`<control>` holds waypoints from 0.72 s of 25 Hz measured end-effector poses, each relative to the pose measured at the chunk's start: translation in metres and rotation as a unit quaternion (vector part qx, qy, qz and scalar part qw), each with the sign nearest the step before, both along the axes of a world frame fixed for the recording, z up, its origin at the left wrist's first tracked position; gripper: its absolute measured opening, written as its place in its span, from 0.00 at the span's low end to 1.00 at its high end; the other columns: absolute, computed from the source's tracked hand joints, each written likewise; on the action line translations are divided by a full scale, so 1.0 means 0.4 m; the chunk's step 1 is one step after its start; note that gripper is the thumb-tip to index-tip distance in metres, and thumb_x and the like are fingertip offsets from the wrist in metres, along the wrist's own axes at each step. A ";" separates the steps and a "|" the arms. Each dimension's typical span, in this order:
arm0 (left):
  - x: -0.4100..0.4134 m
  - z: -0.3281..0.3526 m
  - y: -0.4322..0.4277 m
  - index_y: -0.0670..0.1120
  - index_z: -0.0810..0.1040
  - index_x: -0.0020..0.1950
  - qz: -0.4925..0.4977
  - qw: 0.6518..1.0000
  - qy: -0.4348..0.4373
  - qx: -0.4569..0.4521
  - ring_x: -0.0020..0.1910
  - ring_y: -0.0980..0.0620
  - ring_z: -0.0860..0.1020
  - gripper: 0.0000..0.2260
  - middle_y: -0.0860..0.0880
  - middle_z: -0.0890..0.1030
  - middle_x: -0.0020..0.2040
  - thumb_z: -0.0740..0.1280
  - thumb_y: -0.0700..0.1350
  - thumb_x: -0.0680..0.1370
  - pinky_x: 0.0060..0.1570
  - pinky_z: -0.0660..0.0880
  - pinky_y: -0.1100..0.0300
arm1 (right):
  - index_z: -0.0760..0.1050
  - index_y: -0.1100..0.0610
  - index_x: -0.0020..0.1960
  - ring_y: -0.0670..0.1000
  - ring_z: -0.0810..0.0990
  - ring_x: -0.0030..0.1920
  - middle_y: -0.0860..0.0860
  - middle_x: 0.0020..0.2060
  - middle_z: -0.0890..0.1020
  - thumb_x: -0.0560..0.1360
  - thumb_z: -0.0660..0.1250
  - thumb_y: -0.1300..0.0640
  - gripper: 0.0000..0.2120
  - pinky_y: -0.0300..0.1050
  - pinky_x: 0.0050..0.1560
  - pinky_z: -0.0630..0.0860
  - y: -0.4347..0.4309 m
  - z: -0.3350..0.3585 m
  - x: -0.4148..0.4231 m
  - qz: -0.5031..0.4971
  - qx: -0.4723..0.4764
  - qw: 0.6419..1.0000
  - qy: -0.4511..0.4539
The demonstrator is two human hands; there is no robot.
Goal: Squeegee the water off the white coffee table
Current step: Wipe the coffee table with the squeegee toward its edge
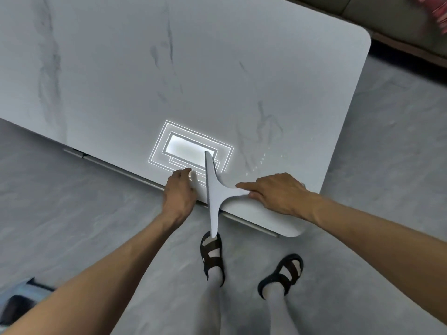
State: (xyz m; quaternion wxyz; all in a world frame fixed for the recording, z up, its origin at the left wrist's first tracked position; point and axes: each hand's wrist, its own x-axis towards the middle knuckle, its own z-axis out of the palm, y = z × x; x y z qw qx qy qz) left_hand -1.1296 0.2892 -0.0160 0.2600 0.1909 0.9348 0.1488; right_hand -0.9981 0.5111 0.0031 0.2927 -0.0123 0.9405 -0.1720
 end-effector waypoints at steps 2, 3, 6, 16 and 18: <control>0.055 -0.009 0.047 0.37 0.71 0.67 -0.034 0.999 0.003 0.010 0.61 0.41 0.72 0.19 0.38 0.74 0.63 0.60 0.32 0.75 0.61 0.69 0.53 | 0.59 0.33 0.72 0.53 0.80 0.52 0.46 0.51 0.81 0.81 0.48 0.41 0.19 0.47 0.45 0.70 0.075 0.007 0.056 -0.030 0.011 0.999 0.007; 0.083 -0.014 0.074 0.37 0.70 0.66 -0.039 0.999 -0.007 0.012 0.61 0.41 0.72 0.20 0.38 0.73 0.63 0.61 0.32 0.74 0.61 0.68 0.54 | 0.60 0.33 0.71 0.53 0.80 0.53 0.46 0.52 0.81 0.81 0.48 0.41 0.19 0.47 0.46 0.70 0.116 0.010 0.086 -0.043 0.020 0.999 0.010; 0.141 -0.024 0.138 0.39 0.71 0.66 -0.020 0.999 -0.032 -0.001 0.61 0.41 0.73 0.19 0.39 0.72 0.64 0.63 0.33 0.74 0.61 0.70 0.53 | 0.61 0.33 0.71 0.52 0.79 0.56 0.45 0.54 0.82 0.81 0.49 0.41 0.19 0.47 0.47 0.72 0.230 0.028 0.152 -0.075 0.054 0.996 0.000; 0.023 -0.004 -0.033 0.46 0.77 0.59 0.234 0.972 0.018 -0.020 0.53 0.43 0.79 0.11 0.45 0.82 0.53 0.59 0.44 0.79 0.51 0.75 0.54 | 0.60 0.33 0.72 0.54 0.80 0.52 0.46 0.54 0.81 0.81 0.49 0.42 0.19 0.46 0.39 0.66 -0.014 0.029 -0.081 0.019 -0.024 0.998 0.046; -0.028 -0.006 -0.104 0.45 0.77 0.56 0.272 0.961 0.036 -0.034 0.53 0.40 0.79 0.11 0.43 0.82 0.53 0.59 0.43 0.77 0.53 0.75 0.51 | 0.60 0.33 0.72 0.55 0.79 0.56 0.48 0.59 0.80 0.82 0.49 0.43 0.19 0.47 0.43 0.69 -0.128 -0.004 -0.182 0.019 -0.048 0.998 0.026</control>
